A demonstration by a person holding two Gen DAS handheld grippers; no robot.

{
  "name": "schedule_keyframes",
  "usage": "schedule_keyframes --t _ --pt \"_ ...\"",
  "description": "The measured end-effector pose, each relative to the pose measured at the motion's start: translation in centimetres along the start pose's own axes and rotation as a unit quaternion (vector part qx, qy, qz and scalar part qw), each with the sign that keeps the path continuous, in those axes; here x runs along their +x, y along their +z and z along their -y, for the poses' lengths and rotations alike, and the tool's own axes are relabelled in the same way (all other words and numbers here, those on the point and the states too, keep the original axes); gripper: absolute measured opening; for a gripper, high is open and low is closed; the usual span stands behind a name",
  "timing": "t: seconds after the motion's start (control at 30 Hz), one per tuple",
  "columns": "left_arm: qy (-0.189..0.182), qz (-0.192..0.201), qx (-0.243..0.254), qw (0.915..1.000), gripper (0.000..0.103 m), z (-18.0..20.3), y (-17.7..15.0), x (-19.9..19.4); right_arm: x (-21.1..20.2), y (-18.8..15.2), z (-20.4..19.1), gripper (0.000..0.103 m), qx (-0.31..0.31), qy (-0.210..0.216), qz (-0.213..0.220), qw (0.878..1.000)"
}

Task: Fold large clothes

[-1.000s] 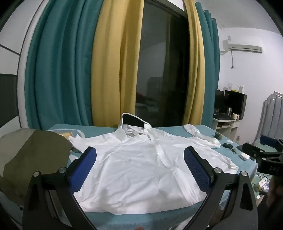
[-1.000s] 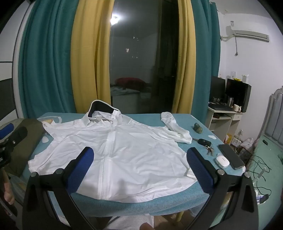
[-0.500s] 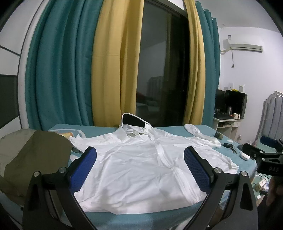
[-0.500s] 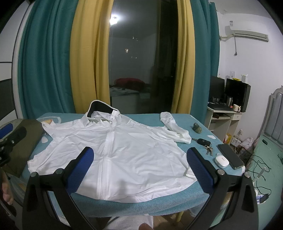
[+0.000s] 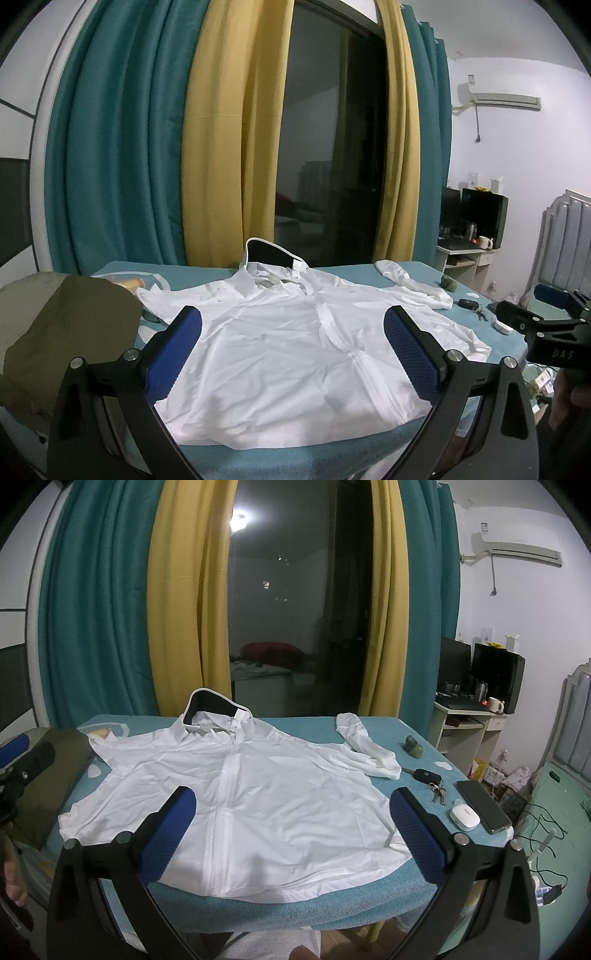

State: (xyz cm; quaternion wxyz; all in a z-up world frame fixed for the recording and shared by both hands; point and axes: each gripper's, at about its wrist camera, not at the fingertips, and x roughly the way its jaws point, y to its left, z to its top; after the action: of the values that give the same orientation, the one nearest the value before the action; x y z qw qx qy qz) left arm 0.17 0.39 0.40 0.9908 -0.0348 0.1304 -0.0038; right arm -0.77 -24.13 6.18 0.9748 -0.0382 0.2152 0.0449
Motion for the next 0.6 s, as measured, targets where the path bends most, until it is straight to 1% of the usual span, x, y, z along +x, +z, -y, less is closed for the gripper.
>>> schedule_keyframes --t 0.23,0.6 --pt "0.013 0.004 0.005 0.9999 0.101 0.33 0.01 -0.04 -0.11 0.14 0.08 0.103 0.000 -0.001 0.000 1.000" --pt "0.012 0.006 0.005 0.9999 0.101 0.28 -0.03 -0.06 -0.13 0.22 0.17 0.103 0.001 0.001 0.001 1.000"
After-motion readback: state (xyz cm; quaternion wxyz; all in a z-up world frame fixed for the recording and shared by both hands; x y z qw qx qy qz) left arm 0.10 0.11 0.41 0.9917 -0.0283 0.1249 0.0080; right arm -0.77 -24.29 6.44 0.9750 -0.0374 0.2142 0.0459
